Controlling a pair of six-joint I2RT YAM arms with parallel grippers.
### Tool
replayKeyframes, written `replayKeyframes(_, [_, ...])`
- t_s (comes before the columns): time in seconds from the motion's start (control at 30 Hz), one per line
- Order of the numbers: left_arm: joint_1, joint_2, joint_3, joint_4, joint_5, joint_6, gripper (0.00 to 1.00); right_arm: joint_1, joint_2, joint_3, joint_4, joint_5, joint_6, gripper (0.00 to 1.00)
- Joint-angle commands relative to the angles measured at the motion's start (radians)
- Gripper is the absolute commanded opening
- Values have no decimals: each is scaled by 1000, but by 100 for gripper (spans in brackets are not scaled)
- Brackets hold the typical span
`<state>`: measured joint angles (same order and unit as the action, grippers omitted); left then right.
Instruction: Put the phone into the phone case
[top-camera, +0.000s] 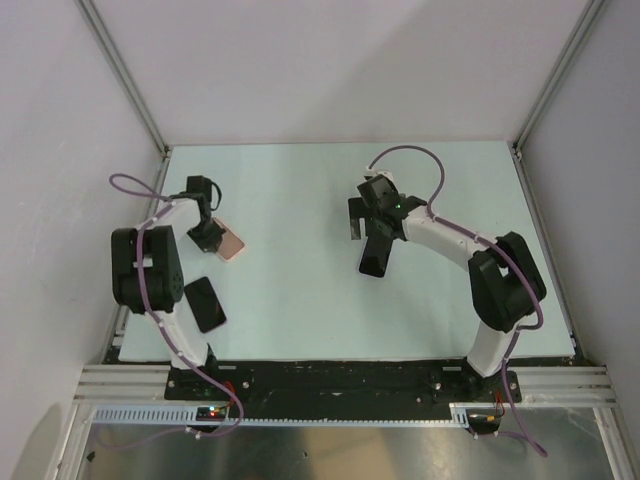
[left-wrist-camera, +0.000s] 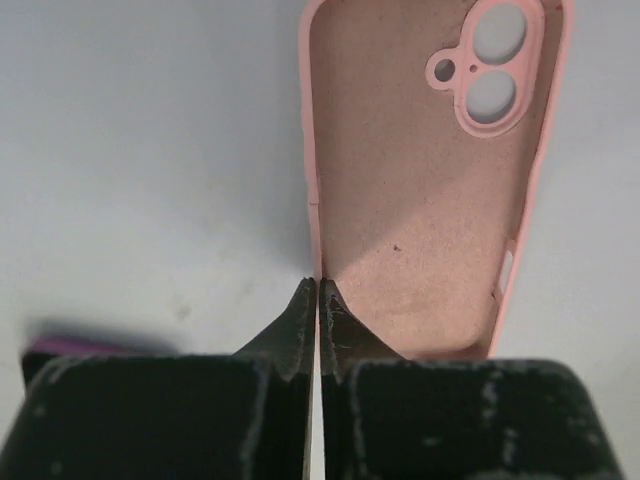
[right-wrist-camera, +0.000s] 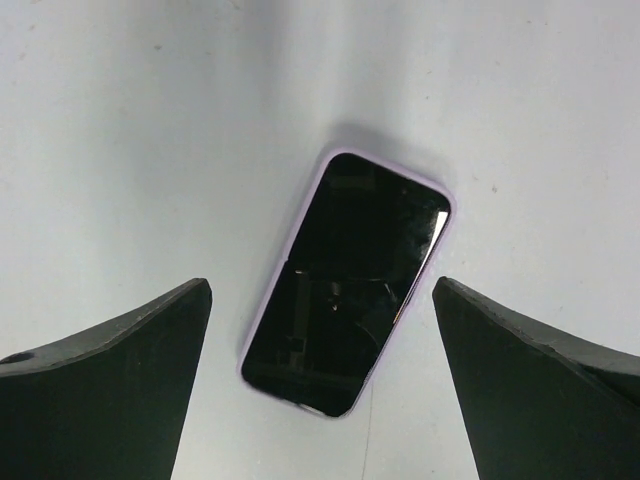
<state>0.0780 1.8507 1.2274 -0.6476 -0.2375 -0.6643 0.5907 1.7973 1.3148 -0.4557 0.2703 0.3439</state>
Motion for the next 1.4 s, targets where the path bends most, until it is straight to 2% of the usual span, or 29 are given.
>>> replayKeyframes(0.0, [-122,-184,-99,-16,45,-218,0,25,-83,-33,-12,6,29,99])
replayKeyframes(0.17, [-331,-340,-247,-14,23,-438,0,33,-154,-100,8,-18,64,99])
replayKeyframes(0.4, [-659,-420,-430,16,-11,-830,0,48,-253,-203,46,-35,108,99])
replayKeyframes(0.57, [-790,-379,-423,33,-7,-883,1,51,-296,-257,64,-40,124,99])
replayKeyframes(0.6, [-802,-372,-419,39,-5,-874,8,51,-302,-262,64,-42,125,99])
replayKeyframes(0.7, [-815,-392,-413,57,-12,-802,55,51,-319,-281,68,-50,121,99])
replayKeyframes(0.77, [-816,-452,-425,58,-47,-755,83,50,-332,-288,72,-57,118,99])
replayKeyframes(0.8, [-814,-499,-436,57,-68,-733,91,49,-337,-290,73,-61,116,99])
replayKeyframes(0.87, [-791,-591,-464,47,-96,-681,97,48,-345,-293,79,-70,112,99])
replayKeyframes(0.93, [-734,-686,-489,-10,-130,-630,99,48,-352,-297,87,-84,108,99])
replayKeyframes(1.13, [-396,-914,-591,-137,-142,-417,100,49,-391,-333,120,-135,107,100])
replayKeyframes(1.3, [-97,-938,-646,-141,-96,-238,100,48,-414,-361,153,-194,110,99])
replayKeyframes(1.37, [-19,-923,-643,-130,-77,-196,100,47,-417,-371,166,-211,111,99])
